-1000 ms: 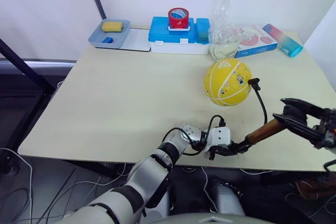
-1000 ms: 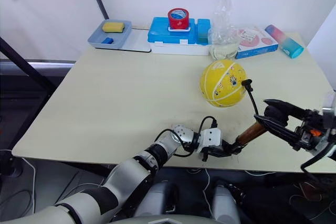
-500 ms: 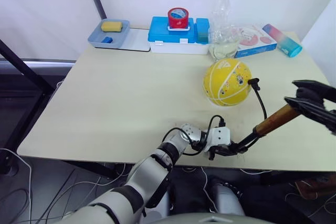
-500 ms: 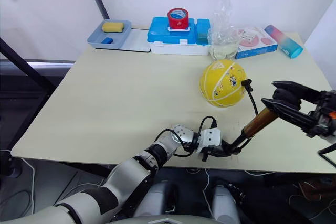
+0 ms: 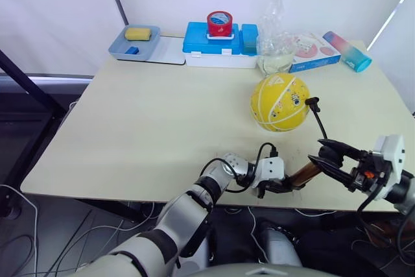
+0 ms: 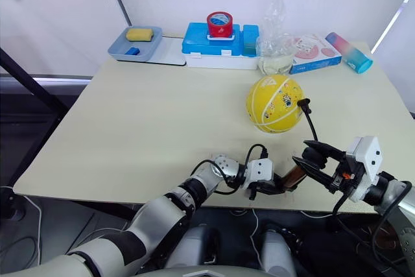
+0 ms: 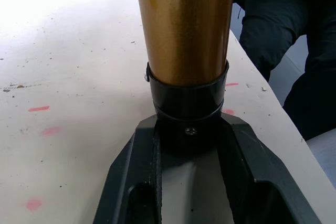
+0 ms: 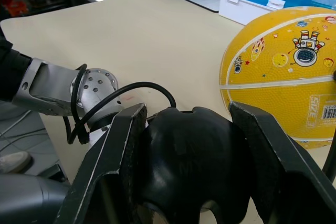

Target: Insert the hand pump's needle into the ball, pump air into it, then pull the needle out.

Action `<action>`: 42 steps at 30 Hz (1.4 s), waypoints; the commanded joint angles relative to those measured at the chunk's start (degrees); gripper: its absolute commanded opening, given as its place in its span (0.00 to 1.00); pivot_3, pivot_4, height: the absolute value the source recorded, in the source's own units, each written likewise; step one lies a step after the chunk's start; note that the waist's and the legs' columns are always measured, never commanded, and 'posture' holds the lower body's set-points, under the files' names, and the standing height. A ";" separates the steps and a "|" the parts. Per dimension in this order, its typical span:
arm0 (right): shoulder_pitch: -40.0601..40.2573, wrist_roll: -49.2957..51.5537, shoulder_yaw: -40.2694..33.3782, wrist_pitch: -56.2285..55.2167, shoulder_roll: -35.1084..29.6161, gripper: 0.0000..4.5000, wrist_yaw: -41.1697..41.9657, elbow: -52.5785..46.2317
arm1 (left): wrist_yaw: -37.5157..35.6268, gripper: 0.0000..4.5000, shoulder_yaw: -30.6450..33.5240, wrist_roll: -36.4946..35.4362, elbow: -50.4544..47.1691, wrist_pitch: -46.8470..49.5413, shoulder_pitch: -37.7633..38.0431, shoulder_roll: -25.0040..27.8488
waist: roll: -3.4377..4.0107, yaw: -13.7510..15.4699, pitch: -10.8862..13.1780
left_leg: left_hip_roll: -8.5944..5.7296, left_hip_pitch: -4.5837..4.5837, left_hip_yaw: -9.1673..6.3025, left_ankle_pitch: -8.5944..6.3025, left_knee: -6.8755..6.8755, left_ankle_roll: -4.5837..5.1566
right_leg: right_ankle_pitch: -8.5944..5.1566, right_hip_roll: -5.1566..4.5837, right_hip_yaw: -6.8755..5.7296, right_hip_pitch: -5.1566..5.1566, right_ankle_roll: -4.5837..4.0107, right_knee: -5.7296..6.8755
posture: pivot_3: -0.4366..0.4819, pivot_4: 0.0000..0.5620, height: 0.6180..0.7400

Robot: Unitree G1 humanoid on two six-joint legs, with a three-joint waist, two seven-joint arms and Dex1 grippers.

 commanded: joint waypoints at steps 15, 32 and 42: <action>-9.87 32.20 -29.93 19.93 -17.44 0.45 -2.03 -3.08 | -1.55 0.22 -1.55 2.03 1.49 0.63 2.22 -1.87 | 0.21 0.07 0.18 | -0.01 -0.06 0.00 0.00 0.00 0.00 | 0.00 -0.02 -0.01 -0.03 -0.01 -0.02 | 0.48 0.27 1.00; -2.27 5.26 -3.55 8.66 -4.65 0.45 4.43 -1.07 | -1.45 0.22 -1.03 1.61 0.91 0.87 2.48 -1.29 | 0.31 0.04 0.10 | -0.03 0.02 0.01 0.06 0.00 0.12 | -0.01 -0.02 0.01 0.03 0.02 0.01 | 0.48 0.27 1.00; -2.62 -1.70 1.32 -1.03 -0.31 0.45 5.69 3.91 | -1.23 0.22 -0.78 1.41 0.80 1.08 2.40 -1.15 | 0.30 0.06 0.04 | -0.03 0.04 0.01 0.06 0.00 0.12 | 0.00 -0.01 0.00 0.03 0.00 0.01 | 0.48 0.27 1.00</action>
